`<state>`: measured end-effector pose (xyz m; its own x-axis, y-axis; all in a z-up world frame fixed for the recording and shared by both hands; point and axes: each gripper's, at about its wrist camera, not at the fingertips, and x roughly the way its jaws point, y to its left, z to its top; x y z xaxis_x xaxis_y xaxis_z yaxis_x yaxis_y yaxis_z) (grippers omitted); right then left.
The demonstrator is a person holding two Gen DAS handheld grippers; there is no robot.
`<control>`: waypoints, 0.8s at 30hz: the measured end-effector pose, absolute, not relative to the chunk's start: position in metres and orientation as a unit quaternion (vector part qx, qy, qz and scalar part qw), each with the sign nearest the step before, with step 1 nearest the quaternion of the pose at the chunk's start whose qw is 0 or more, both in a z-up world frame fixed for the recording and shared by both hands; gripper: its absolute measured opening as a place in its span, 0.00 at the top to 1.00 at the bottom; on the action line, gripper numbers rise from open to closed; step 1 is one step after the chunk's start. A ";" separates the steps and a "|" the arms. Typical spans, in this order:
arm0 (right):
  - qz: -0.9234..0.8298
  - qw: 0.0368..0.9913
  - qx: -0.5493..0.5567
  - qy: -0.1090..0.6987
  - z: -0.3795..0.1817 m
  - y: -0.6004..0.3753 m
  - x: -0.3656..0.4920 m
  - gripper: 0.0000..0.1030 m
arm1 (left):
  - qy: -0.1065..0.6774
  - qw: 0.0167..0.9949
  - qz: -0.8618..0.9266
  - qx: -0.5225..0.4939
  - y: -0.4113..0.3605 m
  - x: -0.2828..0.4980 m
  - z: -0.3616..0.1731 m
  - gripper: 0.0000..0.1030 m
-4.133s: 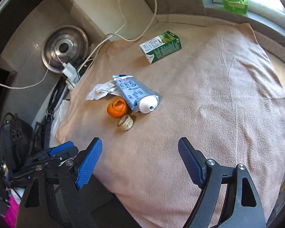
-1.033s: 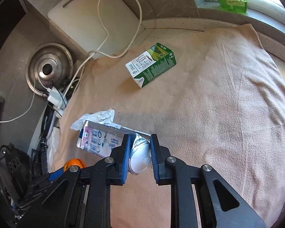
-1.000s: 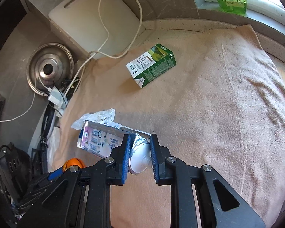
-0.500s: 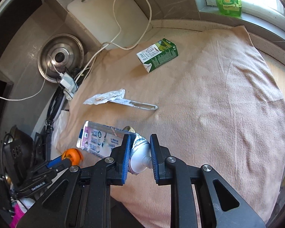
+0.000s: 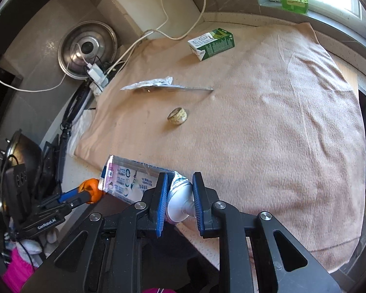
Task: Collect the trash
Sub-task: 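Lift the orange peel and toothpaste tube and carry them over the wastebasket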
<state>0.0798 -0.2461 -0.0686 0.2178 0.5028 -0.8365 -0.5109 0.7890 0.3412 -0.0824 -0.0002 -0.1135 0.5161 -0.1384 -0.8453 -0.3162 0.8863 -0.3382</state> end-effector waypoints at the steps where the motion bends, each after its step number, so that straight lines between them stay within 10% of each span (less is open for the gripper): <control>1: 0.324 0.779 -0.002 0.537 -0.071 -0.247 0.075 0.82 | 0.491 0.838 0.053 -0.232 -0.001 -0.086 -0.116 0.70; 24: 0.264 0.783 -0.035 0.562 -0.132 -0.253 -0.013 0.82 | 0.555 0.794 0.038 -0.246 -0.015 -0.133 -0.192 0.70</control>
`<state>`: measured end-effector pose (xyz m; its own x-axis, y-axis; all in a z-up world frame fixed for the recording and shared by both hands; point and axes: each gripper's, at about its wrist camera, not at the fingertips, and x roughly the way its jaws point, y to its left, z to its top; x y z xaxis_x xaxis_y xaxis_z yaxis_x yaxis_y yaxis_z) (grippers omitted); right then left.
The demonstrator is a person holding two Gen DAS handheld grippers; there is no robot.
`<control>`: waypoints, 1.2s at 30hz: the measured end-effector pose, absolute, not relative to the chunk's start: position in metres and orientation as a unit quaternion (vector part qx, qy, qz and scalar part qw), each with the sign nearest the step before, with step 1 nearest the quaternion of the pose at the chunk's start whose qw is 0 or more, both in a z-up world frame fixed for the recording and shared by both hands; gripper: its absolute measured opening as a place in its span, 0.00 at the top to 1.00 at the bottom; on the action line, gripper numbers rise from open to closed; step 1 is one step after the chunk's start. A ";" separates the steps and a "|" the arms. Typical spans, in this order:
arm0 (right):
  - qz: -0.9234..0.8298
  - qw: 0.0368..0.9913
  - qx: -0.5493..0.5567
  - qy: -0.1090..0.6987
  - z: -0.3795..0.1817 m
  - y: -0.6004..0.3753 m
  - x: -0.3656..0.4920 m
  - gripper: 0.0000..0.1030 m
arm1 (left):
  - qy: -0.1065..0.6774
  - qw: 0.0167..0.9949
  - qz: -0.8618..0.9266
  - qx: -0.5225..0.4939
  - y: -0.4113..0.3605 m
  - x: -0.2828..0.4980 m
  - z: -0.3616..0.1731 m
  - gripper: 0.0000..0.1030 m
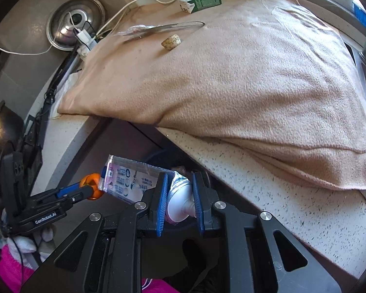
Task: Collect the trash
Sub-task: 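Lift the orange peel and toothpaste tube and carry them over the wastebasket, then open both tools to drop the peel and tube into the basket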
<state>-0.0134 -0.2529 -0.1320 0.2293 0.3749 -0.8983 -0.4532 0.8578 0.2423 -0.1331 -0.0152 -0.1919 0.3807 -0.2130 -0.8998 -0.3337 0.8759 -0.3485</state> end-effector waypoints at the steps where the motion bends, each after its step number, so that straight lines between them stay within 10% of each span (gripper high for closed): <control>1: 0.261 0.784 -0.036 0.563 -0.135 -0.253 -0.016 0.82 | 0.558 0.792 0.038 -0.247 -0.015 -0.134 -0.195 0.70; 36: 0.249 0.797 -0.097 0.542 -0.182 -0.208 -0.041 0.77 | 0.607 0.761 0.083 -0.212 -0.012 -0.101 -0.261 0.67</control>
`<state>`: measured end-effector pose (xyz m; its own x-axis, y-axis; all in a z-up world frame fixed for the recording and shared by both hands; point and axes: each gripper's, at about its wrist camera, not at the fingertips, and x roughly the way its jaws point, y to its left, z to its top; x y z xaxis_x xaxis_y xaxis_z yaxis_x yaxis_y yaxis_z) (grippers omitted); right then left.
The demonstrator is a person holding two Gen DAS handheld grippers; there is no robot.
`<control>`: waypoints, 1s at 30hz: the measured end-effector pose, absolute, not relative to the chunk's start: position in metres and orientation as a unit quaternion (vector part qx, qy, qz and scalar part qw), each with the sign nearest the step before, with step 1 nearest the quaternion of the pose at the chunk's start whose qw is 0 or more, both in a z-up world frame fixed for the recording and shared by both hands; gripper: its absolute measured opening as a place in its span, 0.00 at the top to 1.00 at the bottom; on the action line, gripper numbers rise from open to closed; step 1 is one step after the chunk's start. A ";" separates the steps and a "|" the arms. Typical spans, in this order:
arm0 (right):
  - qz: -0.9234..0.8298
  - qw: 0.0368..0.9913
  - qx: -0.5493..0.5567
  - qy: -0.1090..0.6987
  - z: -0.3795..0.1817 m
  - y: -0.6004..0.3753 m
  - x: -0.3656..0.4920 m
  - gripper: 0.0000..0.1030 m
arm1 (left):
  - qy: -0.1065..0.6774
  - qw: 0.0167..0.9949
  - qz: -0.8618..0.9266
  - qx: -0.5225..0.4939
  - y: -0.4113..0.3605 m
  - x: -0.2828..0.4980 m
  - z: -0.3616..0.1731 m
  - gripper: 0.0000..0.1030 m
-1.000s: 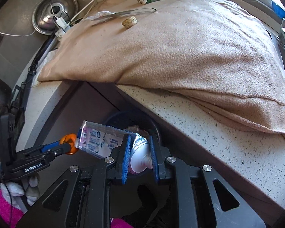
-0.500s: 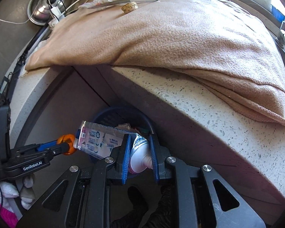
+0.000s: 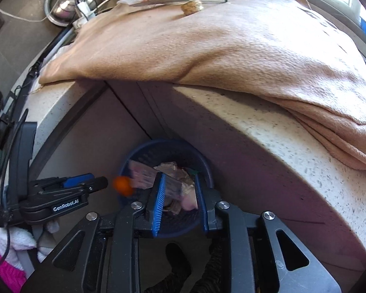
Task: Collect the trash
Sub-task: 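Open both tools to drop the peel and tube into the basket, then move both open tools back toward the crumpled tissue and round brown cap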
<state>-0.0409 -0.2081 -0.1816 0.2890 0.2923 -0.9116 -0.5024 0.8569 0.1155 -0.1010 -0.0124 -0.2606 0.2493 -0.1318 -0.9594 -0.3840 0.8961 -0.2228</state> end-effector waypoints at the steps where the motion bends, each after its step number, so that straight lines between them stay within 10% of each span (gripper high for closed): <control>1: 0.251 0.795 -0.101 0.542 -0.182 -0.206 -0.041 0.72 | 0.606 0.762 0.083 -0.213 -0.012 -0.101 -0.259 0.67; 30: 0.334 0.791 -0.087 0.505 -0.112 -0.215 -0.021 0.42 | 0.524 0.817 0.104 -0.218 0.014 -0.091 -0.150 0.61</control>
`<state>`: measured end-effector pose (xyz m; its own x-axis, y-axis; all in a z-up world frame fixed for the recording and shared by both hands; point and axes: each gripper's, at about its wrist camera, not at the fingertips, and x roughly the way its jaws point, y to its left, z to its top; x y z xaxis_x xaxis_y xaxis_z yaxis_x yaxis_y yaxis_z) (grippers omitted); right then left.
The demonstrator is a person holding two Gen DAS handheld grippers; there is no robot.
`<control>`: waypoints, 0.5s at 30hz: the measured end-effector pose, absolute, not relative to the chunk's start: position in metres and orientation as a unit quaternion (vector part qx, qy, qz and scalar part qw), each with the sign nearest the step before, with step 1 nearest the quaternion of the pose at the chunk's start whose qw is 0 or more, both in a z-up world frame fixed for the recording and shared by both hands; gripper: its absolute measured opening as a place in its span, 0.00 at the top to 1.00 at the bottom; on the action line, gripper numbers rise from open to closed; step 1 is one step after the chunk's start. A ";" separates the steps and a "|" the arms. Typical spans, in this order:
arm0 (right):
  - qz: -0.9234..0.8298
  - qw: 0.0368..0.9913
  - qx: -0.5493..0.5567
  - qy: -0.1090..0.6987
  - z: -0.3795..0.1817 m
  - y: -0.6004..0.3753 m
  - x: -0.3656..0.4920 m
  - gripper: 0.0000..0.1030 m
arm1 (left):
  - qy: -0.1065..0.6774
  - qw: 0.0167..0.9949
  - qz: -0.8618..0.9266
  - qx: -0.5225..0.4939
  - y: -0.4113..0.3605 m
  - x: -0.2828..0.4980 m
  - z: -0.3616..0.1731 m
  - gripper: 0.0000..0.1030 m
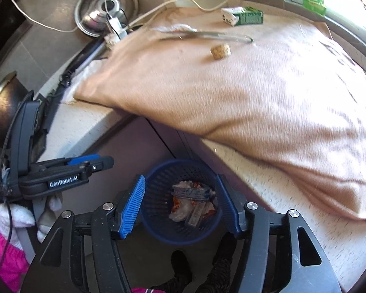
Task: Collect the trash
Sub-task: 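Move both open tools back toward the crumpled tissue and round brown cap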
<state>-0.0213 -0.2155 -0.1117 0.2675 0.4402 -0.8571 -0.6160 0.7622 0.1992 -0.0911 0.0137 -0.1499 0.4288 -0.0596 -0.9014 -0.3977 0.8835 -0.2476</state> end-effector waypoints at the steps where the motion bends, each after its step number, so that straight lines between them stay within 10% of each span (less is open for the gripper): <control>1: 0.337 0.792 -0.088 0.501 -0.107 -0.215 -0.018 0.41 | 0.519 0.820 0.105 -0.217 0.015 -0.088 -0.143 0.61; 15: 0.362 0.800 -0.079 0.473 -0.067 -0.224 0.050 0.39 | 0.463 0.858 0.102 -0.197 0.018 -0.005 -0.085 0.58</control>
